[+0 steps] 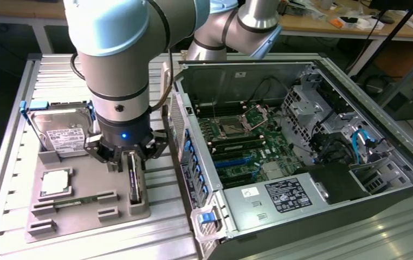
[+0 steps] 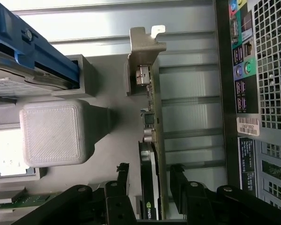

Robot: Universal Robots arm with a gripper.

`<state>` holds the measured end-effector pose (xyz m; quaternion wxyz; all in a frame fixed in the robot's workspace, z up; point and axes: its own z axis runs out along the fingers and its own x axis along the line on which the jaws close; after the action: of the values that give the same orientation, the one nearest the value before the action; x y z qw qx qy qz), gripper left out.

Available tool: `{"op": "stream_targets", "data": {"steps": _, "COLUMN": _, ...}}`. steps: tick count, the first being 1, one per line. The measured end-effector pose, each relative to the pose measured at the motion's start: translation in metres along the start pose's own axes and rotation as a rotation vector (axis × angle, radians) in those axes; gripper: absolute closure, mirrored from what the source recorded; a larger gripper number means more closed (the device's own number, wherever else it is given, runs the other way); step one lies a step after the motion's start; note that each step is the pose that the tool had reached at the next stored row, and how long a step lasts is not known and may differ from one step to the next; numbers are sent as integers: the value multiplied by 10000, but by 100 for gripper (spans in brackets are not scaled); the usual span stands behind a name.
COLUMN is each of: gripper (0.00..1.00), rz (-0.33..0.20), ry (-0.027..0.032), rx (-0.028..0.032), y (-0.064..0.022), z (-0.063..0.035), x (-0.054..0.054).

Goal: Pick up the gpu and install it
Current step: 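Pick up the gpu and move the gpu toward the slot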

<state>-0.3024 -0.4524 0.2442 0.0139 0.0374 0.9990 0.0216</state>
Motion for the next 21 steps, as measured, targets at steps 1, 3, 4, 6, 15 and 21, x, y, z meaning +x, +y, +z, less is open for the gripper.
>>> {"op": "stream_targets", "data": {"steps": 1, "gripper": 52, "rz": 0, "ry": 1, "rx": 2, "y": 0, "z": 1, "x": 0}}
{"op": "stream_targets", "data": {"steps": 3, "gripper": 52, "rz": 0, "ry": 2, "rx": 3, "y": 0, "z": 0, "x": 0}}
{"op": "stream_targets", "data": {"steps": 4, "gripper": 52, "rz": 0, "ry": 1, "rx": 2, "y": 0, "z": 1, "x": 0}}
{"op": "stream_targets", "data": {"steps": 6, "gripper": 52, "rz": 0, "ry": 0, "rx": 1, "y": 0, "z": 2, "x": 0}}
{"op": "stream_targets", "data": {"steps": 15, "gripper": 73, "rz": 0, "ry": 0, "rx": 1, "y": 0, "z": 2, "x": 0}}
{"op": "stream_targets", "data": {"steps": 21, "gripper": 73, "rz": 0, "ry": -1, "rx": 1, "y": 0, "z": 2, "x": 0}}
